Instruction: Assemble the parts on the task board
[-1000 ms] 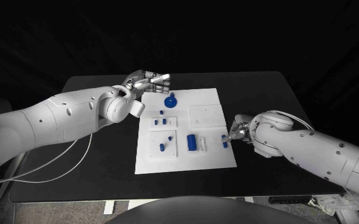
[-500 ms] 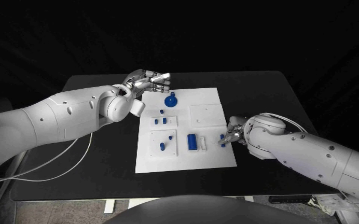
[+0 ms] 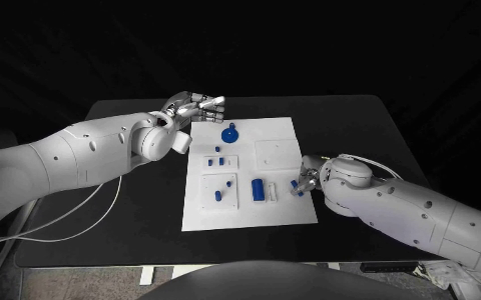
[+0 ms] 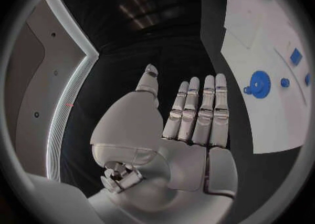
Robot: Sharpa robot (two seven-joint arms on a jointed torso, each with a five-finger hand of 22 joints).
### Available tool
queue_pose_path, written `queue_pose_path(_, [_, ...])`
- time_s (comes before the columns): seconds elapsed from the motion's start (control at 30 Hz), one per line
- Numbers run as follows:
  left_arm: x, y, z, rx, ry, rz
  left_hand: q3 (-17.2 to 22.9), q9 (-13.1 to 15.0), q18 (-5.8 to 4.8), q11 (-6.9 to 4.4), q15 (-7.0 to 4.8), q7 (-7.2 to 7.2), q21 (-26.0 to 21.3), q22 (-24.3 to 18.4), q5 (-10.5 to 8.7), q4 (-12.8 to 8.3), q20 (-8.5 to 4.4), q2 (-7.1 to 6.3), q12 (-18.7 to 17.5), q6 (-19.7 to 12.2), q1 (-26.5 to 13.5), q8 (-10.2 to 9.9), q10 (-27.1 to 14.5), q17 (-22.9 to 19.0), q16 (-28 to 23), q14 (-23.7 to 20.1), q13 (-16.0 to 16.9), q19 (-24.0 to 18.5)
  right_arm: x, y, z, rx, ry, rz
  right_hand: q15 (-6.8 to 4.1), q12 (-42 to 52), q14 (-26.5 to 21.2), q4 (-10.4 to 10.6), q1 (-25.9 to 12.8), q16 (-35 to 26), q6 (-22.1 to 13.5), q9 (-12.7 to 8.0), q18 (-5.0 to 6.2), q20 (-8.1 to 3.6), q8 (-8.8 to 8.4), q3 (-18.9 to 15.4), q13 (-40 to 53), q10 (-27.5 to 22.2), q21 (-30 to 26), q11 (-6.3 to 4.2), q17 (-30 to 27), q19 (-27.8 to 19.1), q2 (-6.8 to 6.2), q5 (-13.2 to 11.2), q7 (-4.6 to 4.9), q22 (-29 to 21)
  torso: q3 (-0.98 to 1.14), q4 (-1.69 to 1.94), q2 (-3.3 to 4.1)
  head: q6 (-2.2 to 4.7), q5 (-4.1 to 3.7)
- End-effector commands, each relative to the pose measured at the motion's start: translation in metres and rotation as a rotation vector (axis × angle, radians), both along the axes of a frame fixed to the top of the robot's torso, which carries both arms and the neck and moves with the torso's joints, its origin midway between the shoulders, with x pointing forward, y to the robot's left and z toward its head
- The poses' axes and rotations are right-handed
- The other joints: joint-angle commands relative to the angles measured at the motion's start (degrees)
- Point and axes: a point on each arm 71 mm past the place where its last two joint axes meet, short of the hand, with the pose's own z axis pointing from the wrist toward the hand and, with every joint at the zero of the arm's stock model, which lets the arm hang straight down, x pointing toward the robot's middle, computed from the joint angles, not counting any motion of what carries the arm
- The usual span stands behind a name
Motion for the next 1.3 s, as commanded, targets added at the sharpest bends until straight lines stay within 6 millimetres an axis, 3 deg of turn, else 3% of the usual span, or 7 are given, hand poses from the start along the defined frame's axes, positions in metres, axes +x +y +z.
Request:
queue_pose_path(0.03, [0.000, -0.001, 0.000, -0.011, 0.006, -0.009, 0.26, 0.08, -0.24, 0.18, -0.02, 0.14, 0.08, -0.08, 0.00, 0.00, 0.08, 0.18, -0.06, -0.01, -0.45, -0.10, -0.11, -0.02, -0.25, -0.48, -0.01, -0.36, -0.006, -0.008, -0.017, -0.089, 0.014, 0.015, 0.57, -0.17, -0.07, -2.77, 0.63, -0.31, -1.41, -44.03, 0.09, 0.58, -0.09, 1.33, -0.06, -0.42, -0.31, 0.38, -0.04, 2.09, 1.99, 3.45, 0.86, 6.21, -0.01, 0.09, 0.02, -0.01, 0.15])
queue_pose_path(0.37, [0.000, -0.002, 0.000, -0.010, 0.015, -0.014, 0.35, 0.07, -0.23, 0.25, 0.06, 0.24, 0.03, -0.09, -0.13, 0.24, 0.14, -0.01, -0.06, -0.15, -0.55, -0.11, -0.24, -0.02, -0.25, -0.67, -0.01, -0.48, -0.010, -0.010, -0.024, -0.023, 0.106, -0.032, 0.61, 0.00, -0.12, -6.33, -3.43, -0.21, -2.59, -45.90, 0.28, 0.67, -0.10, 5.62, -0.11, -0.86, -0.02, 0.42, 0.10, 2.07, 4.01, 17.16, 1.47, 6.28, 0.00, -0.05, 0.00, -0.11, 0.39])
queue_pose_path(0.5, [-0.001, -0.002, 0.000, -0.010, 0.017, -0.016, 0.49, 0.07, -0.21, 0.33, 0.04, 0.34, 0.04, -0.07, -0.13, 0.44, 0.15, -0.12, -0.07, -0.25, -0.50, -0.11, -0.33, -0.02, -0.24, -0.63, -0.01, -0.49, -0.014, -0.009, -0.025, 0.038, 0.161, -0.059, 0.48, 0.16, -0.22, -7.64, -6.08, -0.15, -2.50, -45.90, 0.32, 0.52, -0.12, 12.74, -0.02, -0.99, 0.16, 0.29, 0.21, 1.91, 4.60, 23.29, 1.64, 6.30, 0.03, -0.07, -0.01, -0.15, 0.39])
queue_pose_path(0.67, [-0.001, -0.002, 0.000, -0.009, 0.018, -0.017, 0.49, 0.07, -0.21, 0.33, 0.04, 0.34, 0.04, -0.07, -0.13, 0.44, 0.15, -0.12, -0.07, -0.25, -0.50, -0.11, -0.33, -0.02, -0.24, -0.63, -0.01, -0.49, -0.017, -0.008, -0.024, 0.078, 0.183, -0.075, 0.32, 0.32, -0.27, -8.21, -9.90, -0.16, -2.24, -45.83, 0.43, 0.36, -0.07, 21.14, 0.10, -1.00, 0.59, 0.14, 0.29, 1.73, 5.67, 20.96, 1.61, 6.27, 0.03, -0.12, -0.01, -0.20, 0.54])
queue_pose_path(0.8, [-0.001, -0.002, 0.000, -0.009, 0.019, -0.020, 0.49, 0.07, -0.21, 0.33, 0.04, 0.34, 0.04, -0.07, -0.13, 0.44, 0.15, -0.12, -0.07, -0.25, -0.50, -0.11, -0.33, -0.02, -0.24, -0.63, -0.01, -0.49, -0.018, -0.008, -0.023, 0.121, 0.190, -0.095, 0.18, 0.29, -0.24, -8.38, -9.99, -0.22, -1.58, -45.79, 0.34, 0.25, -0.07, 18.84, 0.11, -0.90, 0.86, -0.01, 0.32, 1.67, 5.85, 22.16, 1.40, 6.24, 0.01, -0.09, 0.01, -0.25, 0.65])
queue_pose_path(0.9, [-0.002, -0.002, 0.000, -0.009, 0.020, -0.022, 0.49, 0.07, -0.21, 0.33, 0.04, 0.34, 0.04, -0.07, -0.13, 0.44, 0.15, -0.12, -0.07, -0.25, -0.50, -0.11, -0.33, -0.02, -0.24, -0.63, -0.01, -0.49, -0.020, -0.005, -0.018, 0.169, 0.181, -0.110, 0.22, 0.10, -0.12, -6.78, -9.41, -0.35, -1.25, -45.76, 0.22, 0.27, -0.08, 11.35, -0.06, -0.76, 0.43, -0.08, 0.20, 1.77, 6.42, 16.82, 0.94, 6.07, 0.04, -0.14, -0.02, -0.33, 0.86])
queue_pose_path(1.3, [-0.003, -0.005, 0.000, -0.010, 0.020, -0.028, 0.49, 0.07, -0.21, 0.33, 0.04, 0.34, 0.04, -0.07, -0.13, 0.44, 0.15, -0.12, -0.07, -0.25, -0.50, -0.11, -0.33, -0.02, -0.24, -0.63, -0.01, -0.49, -0.025, 0.009, -0.001, 0.300, 0.147, -0.126, 0.06, -0.06, -0.13, -6.09, -8.81, -0.62, -0.47, -45.75, 0.13, 0.12, -0.08, 7.32, -0.23, -0.63, -0.24, -0.25, -0.02, 2.08, 6.23, 16.02, 0.54, 6.13, 0.00, -0.08, 0.02, -0.27, 0.69])
